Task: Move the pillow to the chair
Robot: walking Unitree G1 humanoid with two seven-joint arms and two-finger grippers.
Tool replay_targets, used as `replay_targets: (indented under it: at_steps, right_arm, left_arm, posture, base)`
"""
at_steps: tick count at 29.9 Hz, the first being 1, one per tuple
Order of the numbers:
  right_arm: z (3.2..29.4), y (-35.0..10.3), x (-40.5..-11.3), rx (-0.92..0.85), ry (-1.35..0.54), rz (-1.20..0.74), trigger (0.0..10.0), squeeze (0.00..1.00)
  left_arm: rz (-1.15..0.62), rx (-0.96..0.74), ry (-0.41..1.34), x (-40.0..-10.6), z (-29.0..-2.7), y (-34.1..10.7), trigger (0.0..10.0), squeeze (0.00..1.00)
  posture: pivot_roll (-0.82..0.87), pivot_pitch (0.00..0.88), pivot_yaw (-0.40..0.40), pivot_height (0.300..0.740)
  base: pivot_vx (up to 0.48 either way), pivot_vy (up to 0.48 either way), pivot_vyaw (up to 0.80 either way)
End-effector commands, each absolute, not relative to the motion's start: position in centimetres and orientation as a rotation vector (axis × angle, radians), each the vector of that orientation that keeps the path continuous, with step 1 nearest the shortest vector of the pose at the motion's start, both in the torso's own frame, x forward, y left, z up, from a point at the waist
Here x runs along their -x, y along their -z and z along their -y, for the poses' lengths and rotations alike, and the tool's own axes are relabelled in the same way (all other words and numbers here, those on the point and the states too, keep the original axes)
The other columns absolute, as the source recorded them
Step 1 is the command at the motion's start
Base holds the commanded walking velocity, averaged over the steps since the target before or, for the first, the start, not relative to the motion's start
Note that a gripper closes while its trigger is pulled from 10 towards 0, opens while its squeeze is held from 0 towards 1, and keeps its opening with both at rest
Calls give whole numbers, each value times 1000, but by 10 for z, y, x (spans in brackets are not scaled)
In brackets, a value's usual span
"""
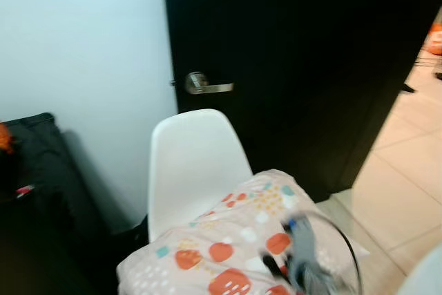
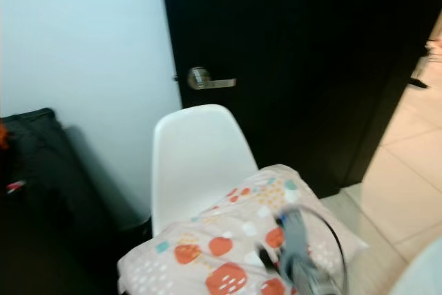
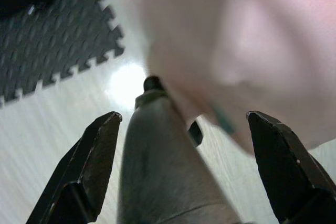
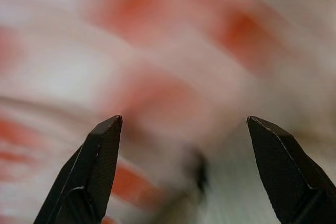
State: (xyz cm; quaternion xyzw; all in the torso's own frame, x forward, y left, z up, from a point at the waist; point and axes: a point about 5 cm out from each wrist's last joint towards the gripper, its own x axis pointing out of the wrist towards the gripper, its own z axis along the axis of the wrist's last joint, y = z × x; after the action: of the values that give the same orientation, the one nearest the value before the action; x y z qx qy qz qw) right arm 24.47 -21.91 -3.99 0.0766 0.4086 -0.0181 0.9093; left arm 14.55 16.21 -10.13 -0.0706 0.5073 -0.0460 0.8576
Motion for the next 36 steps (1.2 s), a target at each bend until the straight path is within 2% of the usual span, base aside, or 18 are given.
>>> replay_targets:
  at_steps: [1,5,10,24,36]
  right_arm:
    - [222,45,-238,-170,92,-857,10000,0]
    - [235,59,-213,-151,183,-919,10000,0]
    - [236,67,-199,-153,197,-950,10000,0]
    - [227,80,-179,-60,140,-1039,10000,0]
    - [217,89,-164,-54,107,-1090,10000,0]
  left_arm:
    - [-1076,147,99,-145,-160,102,10000,0]
    - [-1080,140,104,-145,-159,102,10000,0]
    - [-1085,124,106,-144,-161,102,10000,0]
    - [-1077,130,123,-147,-156,101,10000,0]
    - [-1079,124,130,-145,-157,102,10000,0]
  posture:
    - [-50,44,-2,740]
    - [-52,37,0,740]
    - [-64,37,9,740]
    - [-72,46,5,740]
    - [-70,31,2,740]
  base:
    - [0,0,-769]
    - [0,0,-775]
    - [0,0,-774]
    - [0,0,-774]
    - [0,0,-774]
